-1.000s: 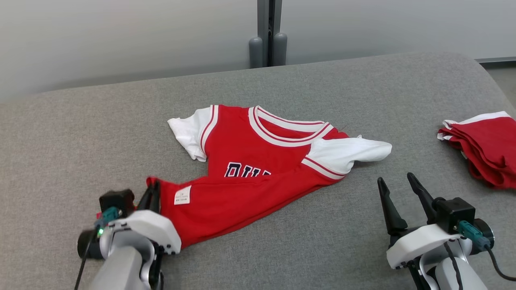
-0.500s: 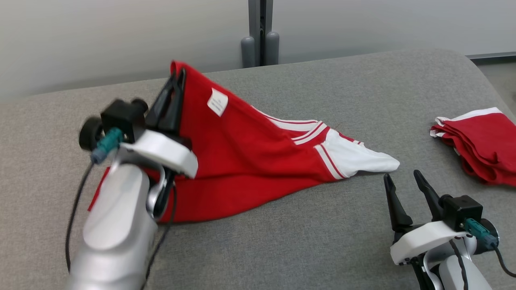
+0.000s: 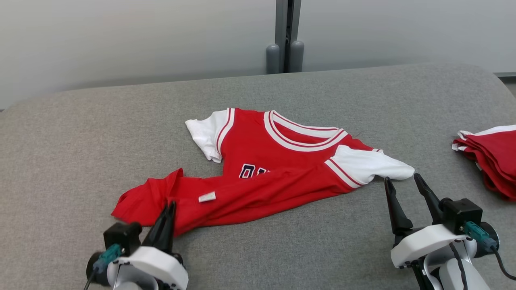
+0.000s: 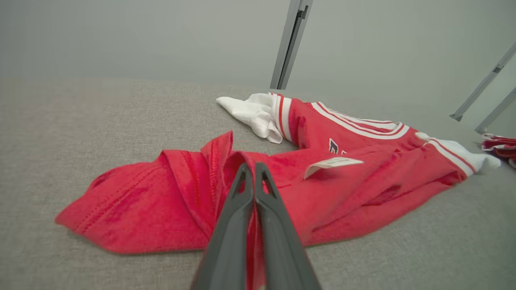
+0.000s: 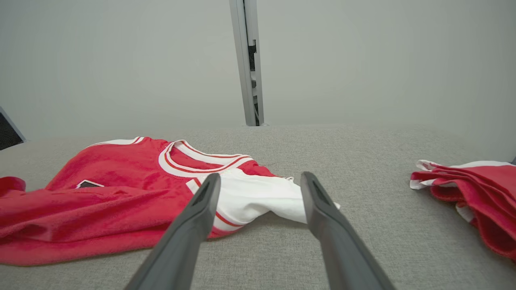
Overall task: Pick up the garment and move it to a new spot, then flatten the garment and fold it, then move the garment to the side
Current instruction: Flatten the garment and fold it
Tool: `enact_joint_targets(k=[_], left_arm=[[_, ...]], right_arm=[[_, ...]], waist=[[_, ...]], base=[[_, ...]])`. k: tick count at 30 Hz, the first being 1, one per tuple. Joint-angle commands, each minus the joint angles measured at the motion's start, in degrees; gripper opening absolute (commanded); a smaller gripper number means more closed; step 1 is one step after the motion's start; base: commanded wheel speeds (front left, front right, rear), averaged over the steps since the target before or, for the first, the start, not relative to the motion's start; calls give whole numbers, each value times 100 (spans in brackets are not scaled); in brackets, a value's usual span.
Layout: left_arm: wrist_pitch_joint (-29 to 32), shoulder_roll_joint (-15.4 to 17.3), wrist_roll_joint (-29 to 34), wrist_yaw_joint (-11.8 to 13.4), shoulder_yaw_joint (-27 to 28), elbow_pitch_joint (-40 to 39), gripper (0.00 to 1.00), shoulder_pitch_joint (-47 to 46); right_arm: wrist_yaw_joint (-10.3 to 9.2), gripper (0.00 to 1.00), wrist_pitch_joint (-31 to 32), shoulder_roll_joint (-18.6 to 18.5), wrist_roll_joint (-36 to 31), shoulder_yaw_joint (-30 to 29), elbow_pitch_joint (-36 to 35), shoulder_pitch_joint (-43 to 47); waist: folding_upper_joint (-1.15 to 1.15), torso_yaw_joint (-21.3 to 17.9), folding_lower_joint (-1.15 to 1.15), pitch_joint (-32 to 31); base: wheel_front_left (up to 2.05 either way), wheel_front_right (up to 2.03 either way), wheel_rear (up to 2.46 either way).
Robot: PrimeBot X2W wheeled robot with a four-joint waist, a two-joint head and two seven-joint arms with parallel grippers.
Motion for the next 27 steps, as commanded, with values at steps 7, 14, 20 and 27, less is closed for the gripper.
enact_joint_targets(k=[7,14,20,27], left_arm=[[1,3,-294,233,149,-56,0,314],[0,9,-151,603,247,153,2,362],[1,7,94,918,409,-52,100,408],[1,4,232,1114,351,-493,100,275]], right_arm=[[-2,100,4,-30,-23,49,37,53],[-2,100,4,-51,-13,110,75,54],[-2,100,4,-81,-10,98,80,16],[-2,100,4,-246,-19,161,306,-412]], waist=[[0,18,0,-40],[0,-64,0,-24],[0,-103,0,4],[0,18,0,267]], base=[[0,0,0],[0,0,0],[0,0,0],[0,0,0]])
